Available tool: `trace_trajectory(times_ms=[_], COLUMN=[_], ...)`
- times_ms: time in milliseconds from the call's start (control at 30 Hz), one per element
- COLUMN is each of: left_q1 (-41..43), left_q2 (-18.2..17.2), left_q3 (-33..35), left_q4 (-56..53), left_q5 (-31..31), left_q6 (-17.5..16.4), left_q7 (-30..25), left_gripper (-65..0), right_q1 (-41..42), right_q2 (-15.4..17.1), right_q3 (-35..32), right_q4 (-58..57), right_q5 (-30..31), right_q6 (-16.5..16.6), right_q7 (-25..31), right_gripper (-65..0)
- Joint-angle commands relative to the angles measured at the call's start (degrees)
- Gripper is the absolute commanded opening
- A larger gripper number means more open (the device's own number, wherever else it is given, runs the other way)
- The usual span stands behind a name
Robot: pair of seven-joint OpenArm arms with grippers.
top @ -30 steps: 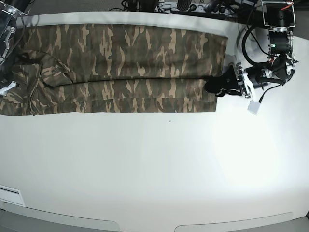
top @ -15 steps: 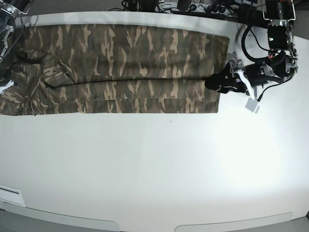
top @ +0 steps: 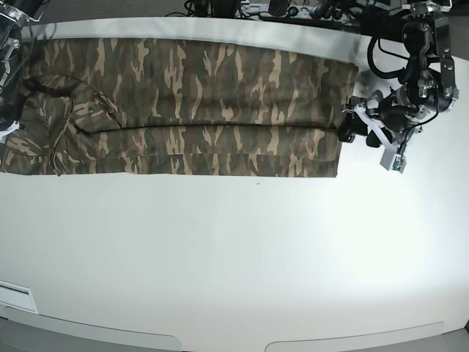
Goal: Fold the T-shirt properly
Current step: 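Grasp the folded shirt end with the left gripper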
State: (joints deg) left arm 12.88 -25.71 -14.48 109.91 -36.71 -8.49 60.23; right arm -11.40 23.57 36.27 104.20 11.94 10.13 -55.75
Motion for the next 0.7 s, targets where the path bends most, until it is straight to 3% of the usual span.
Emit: trace_trajectory(times_ms=[0, 367, 667], left_q1=[-0.20, -0.22, -0.17], left_q2=[-0.46, 5.44, 5.77], left_q3=[-0.52, -3.65, -4.72], left_q4=[0.26, -4.63, -5.68], left_q5=[0.74, 0.66, 0.74], left_q6=[0.98, 2.36, 3.41], left_q7=[-0.70, -0.74, -0.31], left_gripper=[-24.5, -24.5, -24.5], right_q1=[0.48, 0.48, 0.46], right_q2=[1.57, 2.16, 2.16], right_q3=[0.55, 0.55, 0.55], right_q4=[1.03, 1.03, 1.03], right_q5=[-0.42, -0.37, -0.37], right_q6=[-0.07, -0.07, -0.07], right_q7=[1.05, 1.07, 1.05], right_gripper=[-37.6, -37.6, -37.6])
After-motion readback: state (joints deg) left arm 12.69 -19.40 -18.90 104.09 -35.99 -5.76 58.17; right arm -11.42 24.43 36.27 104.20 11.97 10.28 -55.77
